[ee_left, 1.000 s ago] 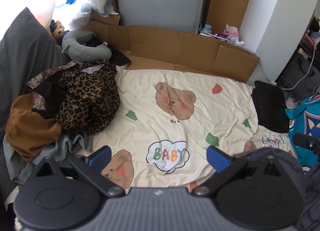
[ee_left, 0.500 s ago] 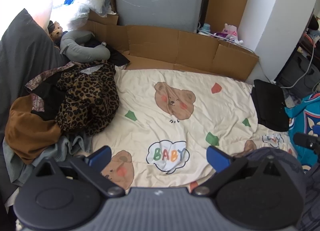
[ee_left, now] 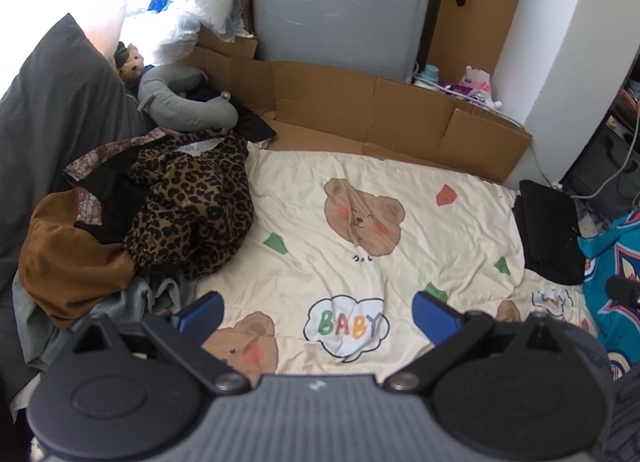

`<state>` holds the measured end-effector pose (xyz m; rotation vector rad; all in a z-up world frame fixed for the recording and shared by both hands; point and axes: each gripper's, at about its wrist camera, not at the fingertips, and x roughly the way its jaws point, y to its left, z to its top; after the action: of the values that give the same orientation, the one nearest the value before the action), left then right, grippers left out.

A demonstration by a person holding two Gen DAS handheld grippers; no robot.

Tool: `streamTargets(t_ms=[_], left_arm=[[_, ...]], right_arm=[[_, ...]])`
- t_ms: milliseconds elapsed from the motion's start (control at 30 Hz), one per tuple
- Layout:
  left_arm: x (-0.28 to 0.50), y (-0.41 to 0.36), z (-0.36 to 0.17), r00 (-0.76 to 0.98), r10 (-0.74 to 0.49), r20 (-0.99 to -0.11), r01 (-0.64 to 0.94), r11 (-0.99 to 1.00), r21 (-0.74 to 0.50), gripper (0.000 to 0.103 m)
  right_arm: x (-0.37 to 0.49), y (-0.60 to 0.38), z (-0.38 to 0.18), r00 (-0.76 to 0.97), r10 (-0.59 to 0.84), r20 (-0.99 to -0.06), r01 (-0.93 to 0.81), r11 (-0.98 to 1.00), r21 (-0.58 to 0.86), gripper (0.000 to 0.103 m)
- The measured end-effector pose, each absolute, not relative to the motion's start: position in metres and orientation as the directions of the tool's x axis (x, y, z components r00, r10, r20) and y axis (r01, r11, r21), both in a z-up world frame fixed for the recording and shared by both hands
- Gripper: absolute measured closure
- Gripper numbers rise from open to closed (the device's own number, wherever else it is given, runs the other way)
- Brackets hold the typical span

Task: Fold clothes
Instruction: 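Move both grippers, open, toward the clothes pile on the bed, then reach the left gripper into the leopard-print garment and close on it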

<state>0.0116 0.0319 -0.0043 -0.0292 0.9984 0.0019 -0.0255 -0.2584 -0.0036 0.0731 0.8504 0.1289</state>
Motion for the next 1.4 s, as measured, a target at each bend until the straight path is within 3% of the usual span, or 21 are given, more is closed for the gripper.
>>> streamTargets(t_ms=[667,1400], left_arm=[[0.050,0.106,-0.023,0.549,0.019,-0.836,-0.094,0.995,-0.039,0.008],[0.125,0.214,-0.111,0.545,0.096,-0.833,-0.189,0.982,-0.011,0.010]], right_arm=[[0.008,-0.253,-0.016,0.709,0.211,-0.673,-0.107,0.975,0.192,0.001],[0.082,-0.229,-0.112,0.683,0.270,-0.679,-0.053,0.945,0.322,0.001]])
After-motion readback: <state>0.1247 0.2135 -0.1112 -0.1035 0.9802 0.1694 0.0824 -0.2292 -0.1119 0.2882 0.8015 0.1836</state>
